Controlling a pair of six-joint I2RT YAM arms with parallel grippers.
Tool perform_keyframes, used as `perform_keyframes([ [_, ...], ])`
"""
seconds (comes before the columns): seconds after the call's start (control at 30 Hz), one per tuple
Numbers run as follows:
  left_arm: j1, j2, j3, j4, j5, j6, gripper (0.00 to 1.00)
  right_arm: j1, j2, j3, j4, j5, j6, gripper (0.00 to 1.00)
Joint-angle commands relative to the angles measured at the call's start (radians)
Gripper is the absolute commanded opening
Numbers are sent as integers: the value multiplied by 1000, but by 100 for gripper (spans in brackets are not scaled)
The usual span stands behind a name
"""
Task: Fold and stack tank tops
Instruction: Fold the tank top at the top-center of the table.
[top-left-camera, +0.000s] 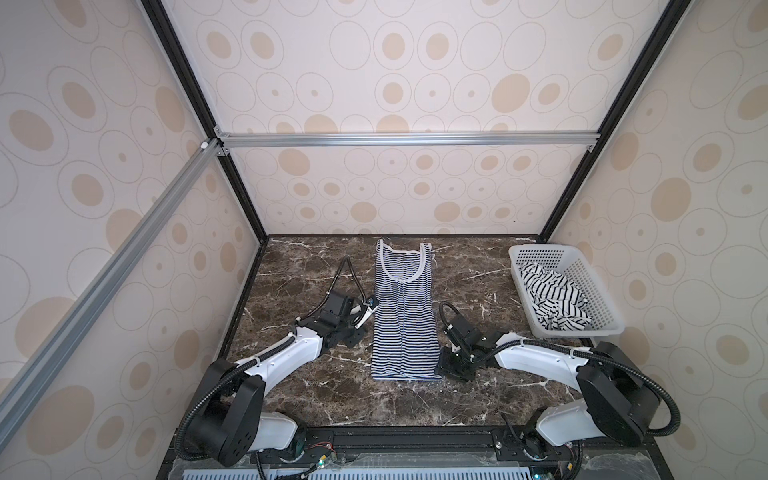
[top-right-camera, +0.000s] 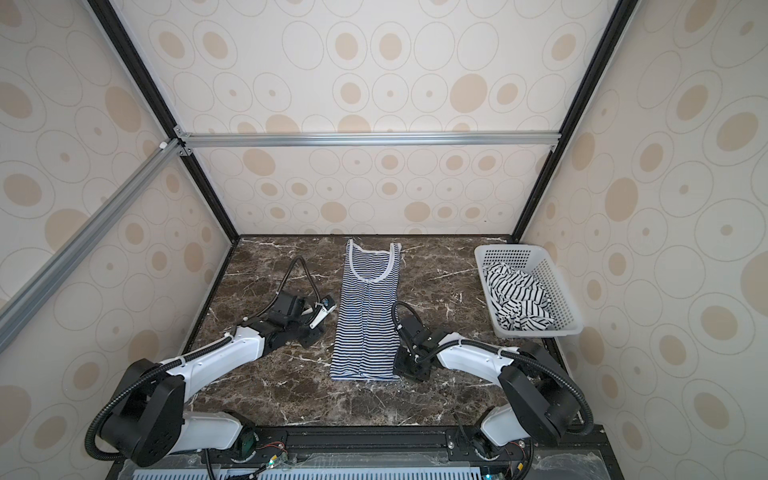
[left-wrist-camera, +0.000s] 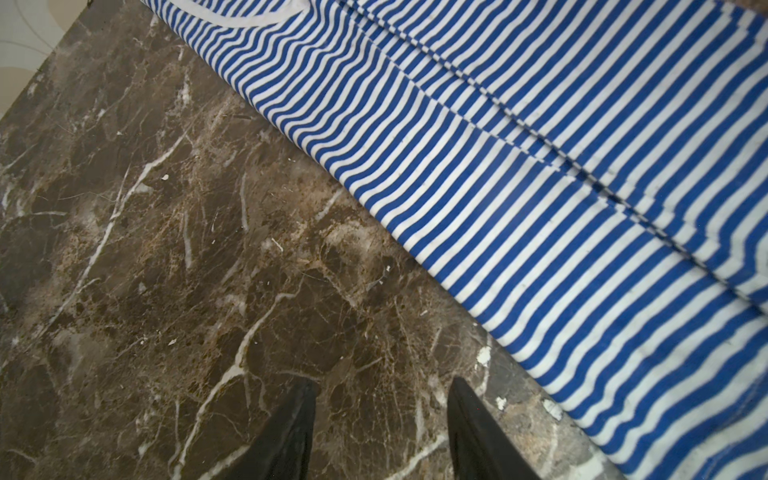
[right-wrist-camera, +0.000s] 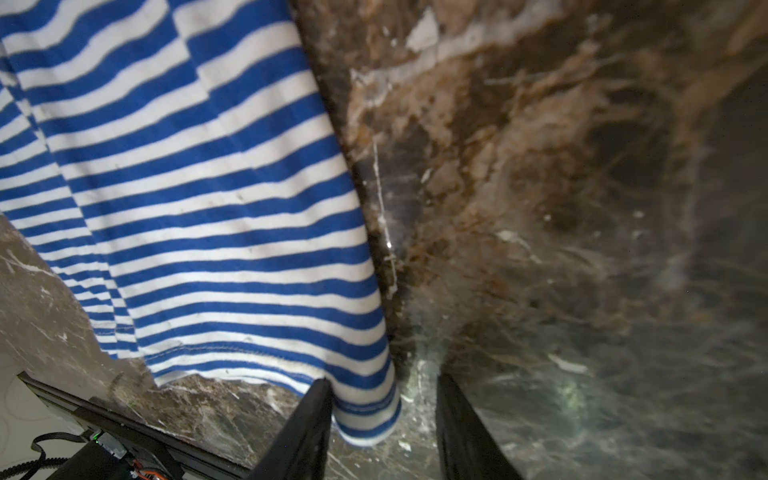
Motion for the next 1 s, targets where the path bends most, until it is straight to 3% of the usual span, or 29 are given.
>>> perform_keyframes([
  [0.0, 3, -28, -11, 15, 31, 28, 52, -11, -2, -17, 24, -4, 31, 42],
  [0.57, -6, -54, -50, -53, 112, 67, 53, -28, 30, -38, 67, -47, 20, 23],
  [0.8, -26, -70, -79, -102, 148, 104, 55, -27, 14, -32, 70, -56, 22, 0],
  [0.97, -79, -113, -93, -177, 209, 169, 57, -28, 1, -1, 53, -63, 15, 0],
])
